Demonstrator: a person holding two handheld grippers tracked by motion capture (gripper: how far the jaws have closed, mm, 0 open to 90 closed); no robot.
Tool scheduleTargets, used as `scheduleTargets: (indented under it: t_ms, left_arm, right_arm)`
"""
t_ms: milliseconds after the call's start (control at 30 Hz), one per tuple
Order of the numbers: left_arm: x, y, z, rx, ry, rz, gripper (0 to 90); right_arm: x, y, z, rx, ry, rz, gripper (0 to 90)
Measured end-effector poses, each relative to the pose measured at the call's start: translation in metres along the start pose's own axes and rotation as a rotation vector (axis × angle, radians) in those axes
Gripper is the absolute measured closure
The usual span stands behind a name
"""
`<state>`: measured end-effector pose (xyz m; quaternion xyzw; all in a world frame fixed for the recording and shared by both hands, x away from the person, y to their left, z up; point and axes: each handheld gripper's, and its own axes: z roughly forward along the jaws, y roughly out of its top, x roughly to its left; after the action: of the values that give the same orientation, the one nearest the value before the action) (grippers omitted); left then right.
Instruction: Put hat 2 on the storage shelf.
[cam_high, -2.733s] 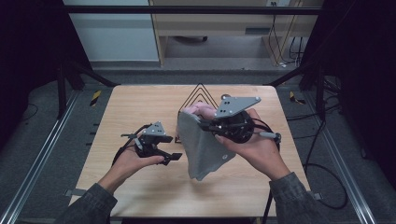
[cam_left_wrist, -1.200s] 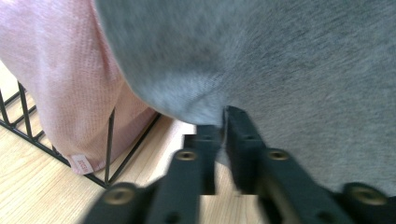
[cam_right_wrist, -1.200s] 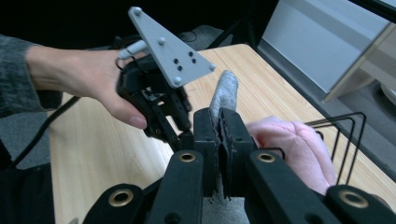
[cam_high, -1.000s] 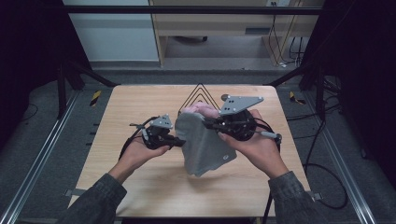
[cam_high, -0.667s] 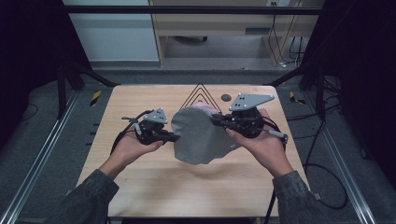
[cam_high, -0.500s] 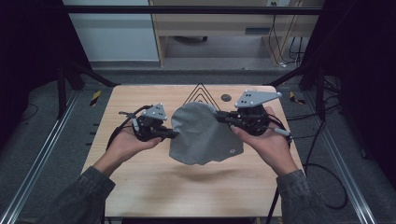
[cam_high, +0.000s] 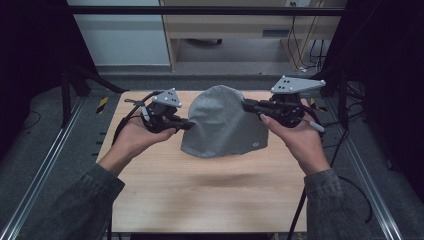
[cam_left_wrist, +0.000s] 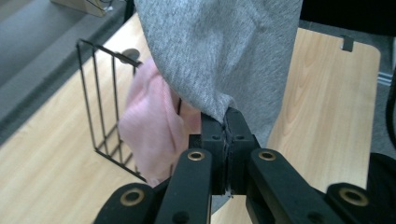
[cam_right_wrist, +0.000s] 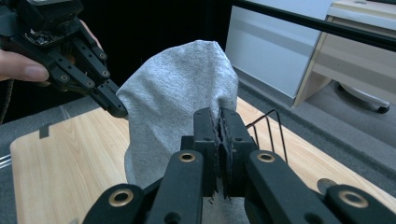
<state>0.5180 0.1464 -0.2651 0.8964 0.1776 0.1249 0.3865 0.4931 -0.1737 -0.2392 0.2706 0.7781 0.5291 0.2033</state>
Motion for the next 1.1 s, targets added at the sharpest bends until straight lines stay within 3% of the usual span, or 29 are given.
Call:
scheduleTargets:
  t_ms: [200,467,533,967,1100]
  left_arm:
    - [0.010,0.014,-0.009,-0.019,0.022,-0.009,88.7]
    - [0.022,0.023,-0.015,-0.034,0.049,-0.020,88.7]
    - [0.029,0.028,-0.018,-0.067,0.038,-0.050,88.7]
    - [0.055,0.045,-0.020,-0.089,0.099,-0.069,88.7]
    - [0.059,0.048,-0.019,-0.124,0.131,-0.093,88.7]
  right_arm:
    - [-0.009,0.010,0.000,-0.020,-0.004,0.031,86.7]
    - [-0.019,0.029,0.007,-0.023,-0.036,0.015,86.8]
    - [-0.023,0.033,0.009,-0.030,-0.045,0.020,86.8]
    - [-0.048,0.054,0.019,-0.068,-0.083,0.040,86.8]
    - [-0.054,0.055,0.022,-0.086,-0.096,0.048,86.8]
